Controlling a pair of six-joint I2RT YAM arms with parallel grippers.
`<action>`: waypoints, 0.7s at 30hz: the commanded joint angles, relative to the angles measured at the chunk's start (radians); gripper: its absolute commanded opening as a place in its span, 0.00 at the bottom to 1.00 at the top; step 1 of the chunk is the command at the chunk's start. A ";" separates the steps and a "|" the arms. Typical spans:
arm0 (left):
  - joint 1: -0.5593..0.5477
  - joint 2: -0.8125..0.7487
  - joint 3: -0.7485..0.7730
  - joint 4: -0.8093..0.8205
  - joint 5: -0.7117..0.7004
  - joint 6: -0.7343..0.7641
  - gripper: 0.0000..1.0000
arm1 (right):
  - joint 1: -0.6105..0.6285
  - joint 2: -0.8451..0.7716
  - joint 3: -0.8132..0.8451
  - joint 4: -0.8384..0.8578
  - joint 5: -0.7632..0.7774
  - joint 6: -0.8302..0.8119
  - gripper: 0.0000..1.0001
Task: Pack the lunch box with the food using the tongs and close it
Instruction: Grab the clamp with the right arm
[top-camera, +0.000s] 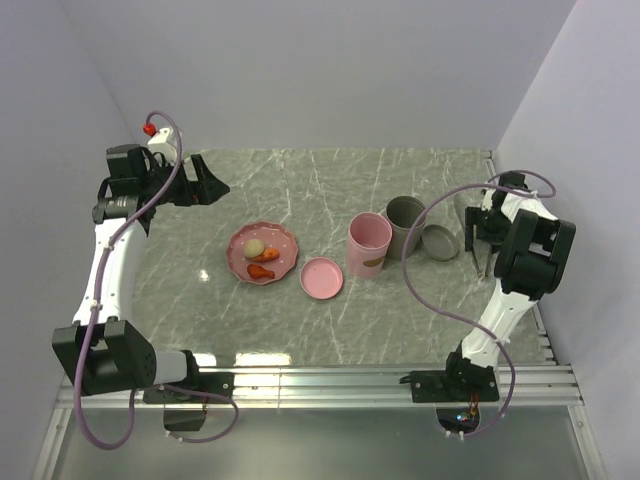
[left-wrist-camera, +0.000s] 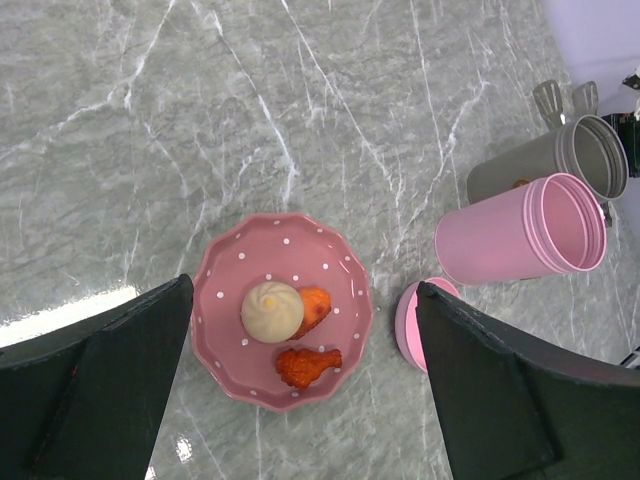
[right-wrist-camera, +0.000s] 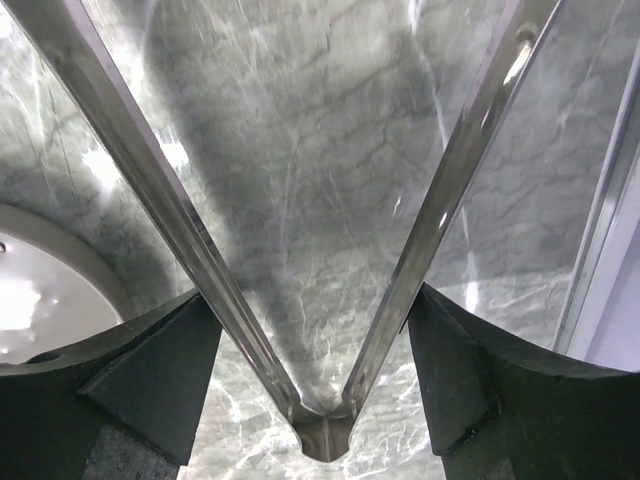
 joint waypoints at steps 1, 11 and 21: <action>0.007 0.010 0.019 0.035 0.035 -0.009 0.99 | -0.006 0.031 0.039 0.018 -0.009 -0.011 0.80; 0.010 0.028 0.033 0.029 0.055 -0.018 1.00 | -0.004 0.060 0.067 0.021 -0.040 -0.036 0.85; 0.015 0.042 0.030 0.029 0.054 -0.022 0.99 | -0.007 0.016 0.050 0.031 -0.095 -0.030 0.70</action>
